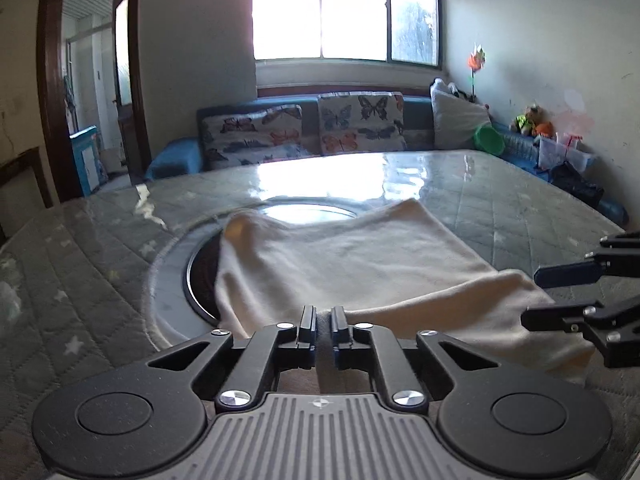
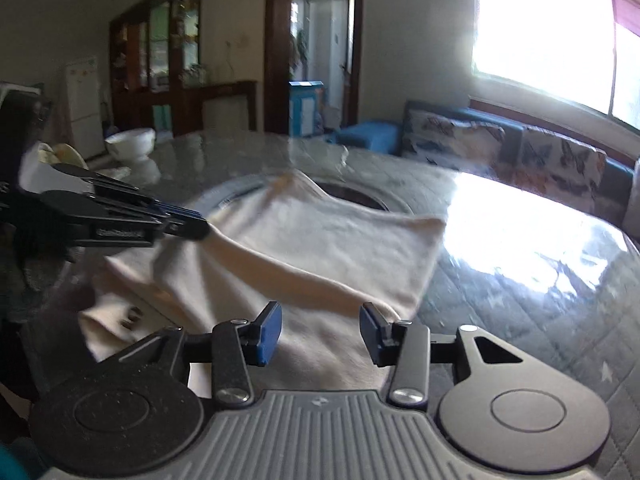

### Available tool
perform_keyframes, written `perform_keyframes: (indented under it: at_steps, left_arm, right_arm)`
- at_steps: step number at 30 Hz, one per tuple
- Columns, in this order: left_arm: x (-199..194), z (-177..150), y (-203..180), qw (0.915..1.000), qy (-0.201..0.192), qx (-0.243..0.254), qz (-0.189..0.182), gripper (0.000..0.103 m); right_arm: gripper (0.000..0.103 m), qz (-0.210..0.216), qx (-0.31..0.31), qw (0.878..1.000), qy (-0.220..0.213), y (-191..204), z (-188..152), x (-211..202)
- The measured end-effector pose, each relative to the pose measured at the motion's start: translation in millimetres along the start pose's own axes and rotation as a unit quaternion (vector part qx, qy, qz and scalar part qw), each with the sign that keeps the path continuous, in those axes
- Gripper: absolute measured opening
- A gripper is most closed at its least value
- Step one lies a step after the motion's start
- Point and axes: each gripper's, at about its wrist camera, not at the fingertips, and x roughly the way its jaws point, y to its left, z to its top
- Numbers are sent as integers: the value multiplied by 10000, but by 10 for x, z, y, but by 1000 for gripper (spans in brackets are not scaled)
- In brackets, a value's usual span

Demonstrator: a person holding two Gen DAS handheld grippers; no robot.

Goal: Fold clothes

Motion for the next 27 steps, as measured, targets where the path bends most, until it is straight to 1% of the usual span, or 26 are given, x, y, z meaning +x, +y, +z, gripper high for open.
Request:
perform_keyframes:
  at_steps: [3,6,8,11,14,16,18,19,20,23,27]
  left_arm:
    - [-60,-23,-45,10000,-30,65,-6,11]
    - [-66,-84,-85,9997,31,232,8,11]
    - [-44,-114,-55,9997,89,229,40,11]
    - [14,-171,-25,9994,246,248,-68,13]
    - [63,-260,-46,9984,431,358,12,13]
    - [-15,-287,-7,9988,396,281,-25,15]
    - [-129,-297,21,9990,330,303,-22,20]
    - [-187,-302,34,9990,296,322,-18,21]
    - [-241,-314,43,9990,279,348,-5,22]
    - [-391,-371,48,9987,252,433,55,35]
    - [-574,-487,21,9981,250,550,102,40]
  right_arm:
    - [44,155,0,9998,133,72,-46,53]
    - [44,123,-46,9993,356,132,-148,173]
    - [44,141,-55,9995,280,161,-136,132]
    - [44,237,-43,9996,151,190,-93,57]
    - [44,234,-159,9990,336,218,-127,138]
    - [44,214,-250,9988,349,239,-140,132]
    - [44,261,-328,9987,303,244,-112,49]
    - [45,284,-392,9984,293,249,-101,7]
    - [46,295,-497,9978,314,260,-100,-25]
    - [49,347,-929,9941,437,330,-132,-142]
    - [51,517,-1513,9854,578,465,-257,-235]
